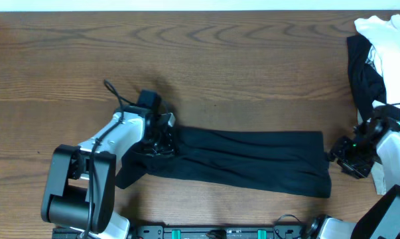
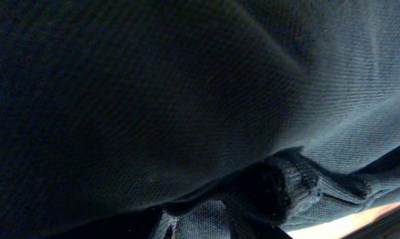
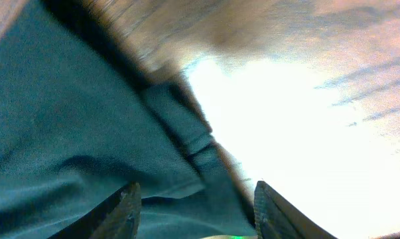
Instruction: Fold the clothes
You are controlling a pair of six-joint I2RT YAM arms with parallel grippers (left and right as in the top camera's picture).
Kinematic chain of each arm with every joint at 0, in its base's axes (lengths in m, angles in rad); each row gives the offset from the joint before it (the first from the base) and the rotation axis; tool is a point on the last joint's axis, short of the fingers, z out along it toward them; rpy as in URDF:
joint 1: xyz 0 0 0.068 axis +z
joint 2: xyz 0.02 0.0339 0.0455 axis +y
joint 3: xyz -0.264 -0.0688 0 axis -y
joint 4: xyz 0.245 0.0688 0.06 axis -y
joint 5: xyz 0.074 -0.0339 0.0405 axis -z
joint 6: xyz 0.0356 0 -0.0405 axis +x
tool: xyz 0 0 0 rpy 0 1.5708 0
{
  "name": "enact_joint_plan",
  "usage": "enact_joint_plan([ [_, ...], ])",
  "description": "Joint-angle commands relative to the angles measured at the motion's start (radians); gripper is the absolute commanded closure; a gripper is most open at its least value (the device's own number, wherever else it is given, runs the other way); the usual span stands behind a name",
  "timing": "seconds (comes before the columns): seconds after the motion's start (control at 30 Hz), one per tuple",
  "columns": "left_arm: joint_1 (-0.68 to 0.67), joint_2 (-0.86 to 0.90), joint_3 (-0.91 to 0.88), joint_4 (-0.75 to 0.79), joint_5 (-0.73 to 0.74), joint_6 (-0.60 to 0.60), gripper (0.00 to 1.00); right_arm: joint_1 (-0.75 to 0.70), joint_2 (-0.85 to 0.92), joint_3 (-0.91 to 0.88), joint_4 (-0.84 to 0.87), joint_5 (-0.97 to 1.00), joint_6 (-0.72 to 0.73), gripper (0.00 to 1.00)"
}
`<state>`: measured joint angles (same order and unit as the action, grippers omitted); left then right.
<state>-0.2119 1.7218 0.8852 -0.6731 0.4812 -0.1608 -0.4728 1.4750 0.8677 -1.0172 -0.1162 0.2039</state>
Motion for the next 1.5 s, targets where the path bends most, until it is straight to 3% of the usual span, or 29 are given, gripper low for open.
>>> enact_joint_plan([
  [0.0, 0.052, 0.049, -0.021, 0.026, -0.099, -0.002, 0.71, -0.028, -0.011, 0.003, -0.007, -0.069, -0.024, 0.44],
  [0.07, 0.055, 0.049, -0.021, 0.026, -0.079, -0.001, 0.70, -0.027, -0.011, -0.008, -0.006, -0.076, -0.029, 0.44],
  [0.17, 0.053, 0.049, -0.021, 0.028, -0.045, 0.000, 0.37, -0.027, -0.011, -0.045, 0.031, -0.078, -0.027, 0.39],
  [0.2, 0.053, 0.049, -0.021, 0.028, -0.037, 0.000, 0.33, -0.027, -0.011, -0.060, 0.051, -0.088, -0.026, 0.39],
  [0.67, 0.053, 0.049, -0.021, 0.024, -0.027, 0.010, 0.33, -0.023, -0.011, -0.271, 0.300, -0.227, -0.025, 0.39],
  [0.73, 0.053, 0.049, -0.021, 0.020, -0.023, 0.010, 0.33, -0.023, -0.011, -0.289, 0.325, -0.247, -0.025, 0.47],
  [0.87, 0.054, 0.044, -0.021, -0.007, -0.020, 0.028, 0.33, -0.023, -0.011, -0.306, 0.348, -0.258, -0.025, 0.75],
  [1.0, 0.054, 0.016, -0.021, -0.018, -0.021, 0.036, 0.33, -0.023, -0.011, -0.306, 0.352, -0.258, -0.025, 0.97],
  [1.27, 0.054, -0.159, -0.010, -0.042, -0.021, 0.036, 0.33, -0.024, -0.011, -0.288, 0.390, -0.257, -0.014, 0.99],
  [1.47, 0.054, -0.354, -0.001, -0.055, -0.021, 0.036, 0.33, -0.026, -0.016, -0.147, 0.315, -0.256, 0.020, 0.99],
])
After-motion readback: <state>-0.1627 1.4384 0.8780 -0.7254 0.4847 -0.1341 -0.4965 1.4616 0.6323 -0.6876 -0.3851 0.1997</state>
